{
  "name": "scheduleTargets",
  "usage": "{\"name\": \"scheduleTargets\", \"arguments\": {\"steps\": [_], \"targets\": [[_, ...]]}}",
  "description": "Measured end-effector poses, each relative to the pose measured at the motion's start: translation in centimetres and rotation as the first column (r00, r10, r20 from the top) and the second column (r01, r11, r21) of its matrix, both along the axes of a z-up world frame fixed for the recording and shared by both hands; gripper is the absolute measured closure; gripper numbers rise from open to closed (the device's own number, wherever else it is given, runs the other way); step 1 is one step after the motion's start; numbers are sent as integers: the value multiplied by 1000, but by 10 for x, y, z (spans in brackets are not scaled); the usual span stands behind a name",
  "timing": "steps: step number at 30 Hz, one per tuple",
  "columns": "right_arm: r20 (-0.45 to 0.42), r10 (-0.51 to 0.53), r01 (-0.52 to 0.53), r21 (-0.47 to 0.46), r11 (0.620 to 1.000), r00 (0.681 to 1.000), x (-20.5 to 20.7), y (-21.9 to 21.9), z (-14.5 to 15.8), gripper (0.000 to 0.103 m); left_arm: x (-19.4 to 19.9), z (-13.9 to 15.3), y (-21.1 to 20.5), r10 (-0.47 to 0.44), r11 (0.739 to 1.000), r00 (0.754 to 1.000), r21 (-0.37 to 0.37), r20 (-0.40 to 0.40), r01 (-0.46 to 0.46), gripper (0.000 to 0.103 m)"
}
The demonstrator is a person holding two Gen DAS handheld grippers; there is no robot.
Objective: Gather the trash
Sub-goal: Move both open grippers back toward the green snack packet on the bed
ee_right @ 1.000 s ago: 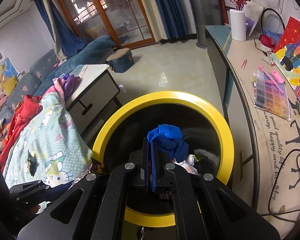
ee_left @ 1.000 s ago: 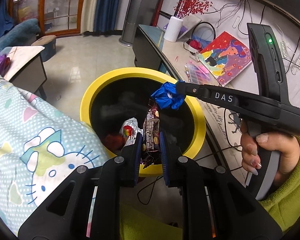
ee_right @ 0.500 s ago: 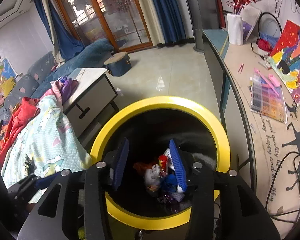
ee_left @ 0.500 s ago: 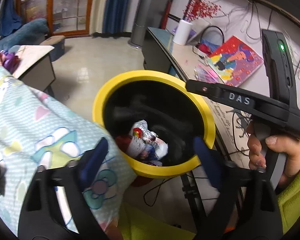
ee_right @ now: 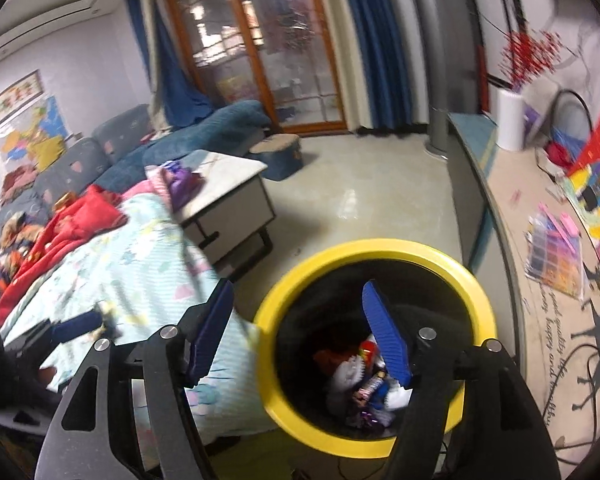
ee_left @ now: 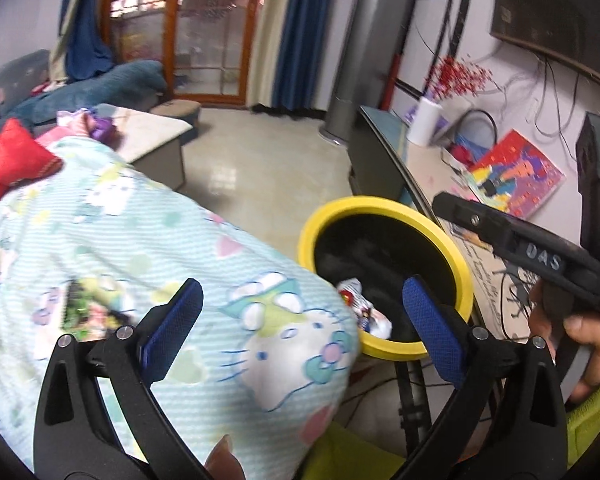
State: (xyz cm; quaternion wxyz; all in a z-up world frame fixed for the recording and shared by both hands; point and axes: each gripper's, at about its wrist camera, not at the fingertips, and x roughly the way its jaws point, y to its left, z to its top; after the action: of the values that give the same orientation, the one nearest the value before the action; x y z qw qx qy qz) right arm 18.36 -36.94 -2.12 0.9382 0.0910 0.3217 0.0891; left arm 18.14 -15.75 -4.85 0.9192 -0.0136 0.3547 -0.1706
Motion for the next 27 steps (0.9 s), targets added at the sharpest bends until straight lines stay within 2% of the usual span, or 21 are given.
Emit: {"name": "scheduleTargets", "arguments": {"steps": [7,16,21,27], "targets": [[49,113,-111,-48,993,992,-12,46,18,36,-13,15,39,100,995,994,-12,53,-99,11],[51,209,-205,-76,976,977,-20,89,26,34,-27,32,91,224,974,969,-49,100,-220,11],[44,265,-260,-93,961,963,-22,115,27,34,-37,33,118,280,960,955,-59,102,-275,11],[23,342,-338,-102,936,940,-24,146,22,33,-49,23,154,349,937,935,-57,64,-345,11]]}}
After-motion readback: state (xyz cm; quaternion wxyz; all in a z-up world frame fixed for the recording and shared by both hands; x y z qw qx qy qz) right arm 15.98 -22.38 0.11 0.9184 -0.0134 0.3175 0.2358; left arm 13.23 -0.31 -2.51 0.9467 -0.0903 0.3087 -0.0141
